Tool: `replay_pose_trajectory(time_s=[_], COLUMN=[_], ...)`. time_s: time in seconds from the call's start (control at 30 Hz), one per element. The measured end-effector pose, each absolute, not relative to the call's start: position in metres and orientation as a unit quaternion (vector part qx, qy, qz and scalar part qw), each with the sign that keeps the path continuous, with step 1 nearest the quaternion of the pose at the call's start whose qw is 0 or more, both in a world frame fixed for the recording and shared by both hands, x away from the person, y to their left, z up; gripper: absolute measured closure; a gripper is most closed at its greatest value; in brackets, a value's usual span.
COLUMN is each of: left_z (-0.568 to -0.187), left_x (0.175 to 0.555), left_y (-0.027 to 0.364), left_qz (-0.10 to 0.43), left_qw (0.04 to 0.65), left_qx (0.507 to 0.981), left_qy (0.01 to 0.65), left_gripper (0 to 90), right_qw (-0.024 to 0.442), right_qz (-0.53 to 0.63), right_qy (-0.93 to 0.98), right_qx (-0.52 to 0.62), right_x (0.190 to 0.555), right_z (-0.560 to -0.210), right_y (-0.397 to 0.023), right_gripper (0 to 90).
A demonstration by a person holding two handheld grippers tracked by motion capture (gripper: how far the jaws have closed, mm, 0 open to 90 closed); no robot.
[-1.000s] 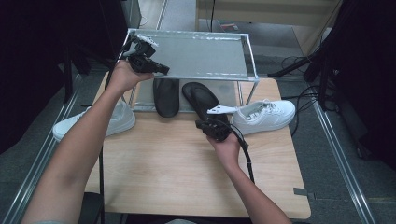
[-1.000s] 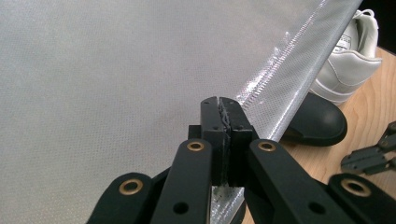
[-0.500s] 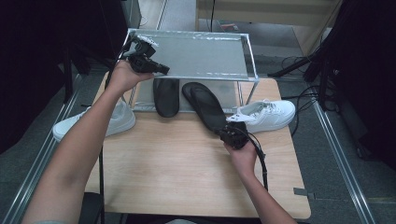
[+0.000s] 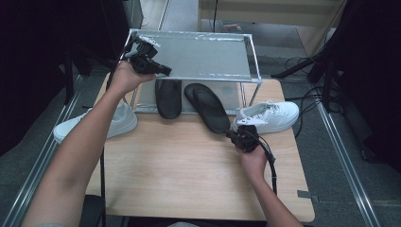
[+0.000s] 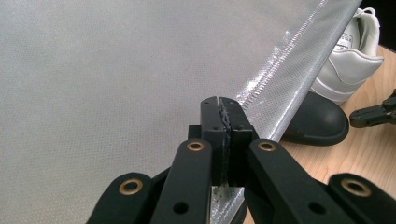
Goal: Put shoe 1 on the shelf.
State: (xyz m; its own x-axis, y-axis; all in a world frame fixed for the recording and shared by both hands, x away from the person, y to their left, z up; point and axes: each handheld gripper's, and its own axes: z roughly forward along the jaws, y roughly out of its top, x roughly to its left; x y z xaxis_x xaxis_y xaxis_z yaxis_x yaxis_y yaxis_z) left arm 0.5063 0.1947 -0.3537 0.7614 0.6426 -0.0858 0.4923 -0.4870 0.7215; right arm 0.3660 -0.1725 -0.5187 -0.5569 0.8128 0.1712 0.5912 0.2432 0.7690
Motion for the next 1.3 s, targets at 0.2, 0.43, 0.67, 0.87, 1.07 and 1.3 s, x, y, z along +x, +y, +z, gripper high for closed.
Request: replay_pose_trajectory(time_s=[0.2,0.43,0.67,0.87,1.07,1.3], left_z=[-0.354,-0.354,-0.354,-0.354,-0.354,-0.354], left_x=[0.506,0.506,0.506,0.506,0.506,0.506], left_y=[0.195,0.195,0.195,0.195,0.195,0.196], left_qz=[0.097,0.098,0.097,0.098,0.097,0.097], left_qw=[0.384,0.384,0.384,0.384,0.385,0.387], left_qx=[0.856,0.857,0.856,0.857,0.856,0.856], left_qy=[0.331,0.331,0.331,0.330,0.330,0.329], left_gripper=[89.9,89.9,89.9,89.9,89.9,89.9], right_qw=[0.137,0.139,0.133,0.127,0.121,0.115], right_qz=[0.417,0.416,0.417,0.418,0.418,0.419], right_qy=[0.778,0.782,0.787,0.789,0.792,0.795], right_qx=[0.450,0.443,0.435,0.432,0.428,0.424], right_x=[0.370,0.377,0.386,0.394,0.402,0.411], right_z=[-0.519,-0.518,-0.518,-0.519,-0.519,-0.519], right_y=[-0.170,-0.159,-0.144,-0.130,-0.115,-0.099], right_gripper=[90.0,90.0,90.0,90.0,90.0,90.0])
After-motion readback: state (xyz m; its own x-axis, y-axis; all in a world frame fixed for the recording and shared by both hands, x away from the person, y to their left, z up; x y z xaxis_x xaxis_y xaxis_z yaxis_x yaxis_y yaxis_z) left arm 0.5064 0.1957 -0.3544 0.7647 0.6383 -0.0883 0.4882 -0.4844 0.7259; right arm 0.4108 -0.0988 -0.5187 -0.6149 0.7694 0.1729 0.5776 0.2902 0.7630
